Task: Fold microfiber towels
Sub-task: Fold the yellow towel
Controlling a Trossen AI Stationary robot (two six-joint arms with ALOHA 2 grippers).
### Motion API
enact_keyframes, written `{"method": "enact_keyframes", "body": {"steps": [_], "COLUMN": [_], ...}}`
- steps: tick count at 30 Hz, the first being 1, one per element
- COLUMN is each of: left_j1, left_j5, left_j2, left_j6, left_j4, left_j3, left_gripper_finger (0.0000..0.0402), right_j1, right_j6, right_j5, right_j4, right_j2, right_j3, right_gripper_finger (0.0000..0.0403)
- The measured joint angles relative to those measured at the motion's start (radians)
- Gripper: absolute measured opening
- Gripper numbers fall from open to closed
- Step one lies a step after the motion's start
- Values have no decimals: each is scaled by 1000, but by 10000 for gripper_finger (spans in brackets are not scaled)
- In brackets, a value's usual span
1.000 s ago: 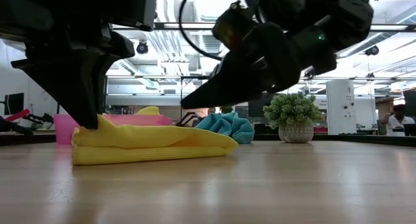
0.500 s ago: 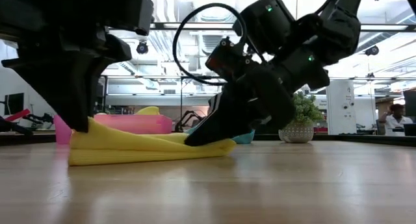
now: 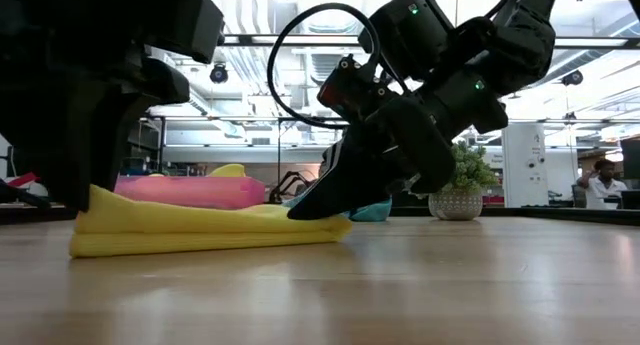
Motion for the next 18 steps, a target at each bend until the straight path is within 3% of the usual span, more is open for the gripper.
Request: {"method": "enact_keyframes", "body": {"steps": [6,13,16,18], "left_j1": [0,0,0,1], "left_j5": [40,102,40,-57], "left_j2": [-26,-94,-127,-135], "left_j6": [-27,-46,-86,-117], "left_j4": [-68,-158,-169,-165], "left_j3": [0,4,-2,-6], "left_gripper_finger": [109,118,118,118], "right_j1": [0,0,-6,-13], "right_j6": [0,-22,-45,-52], "right_j5": [0,0,0,1], "right_j4": [-66,-106,-106,-90], "right_j2": [-47,-70,-78,-84], "right_j3": [0,-1,-1,-1], "right_gripper_finger": [8,8,8,8]}}
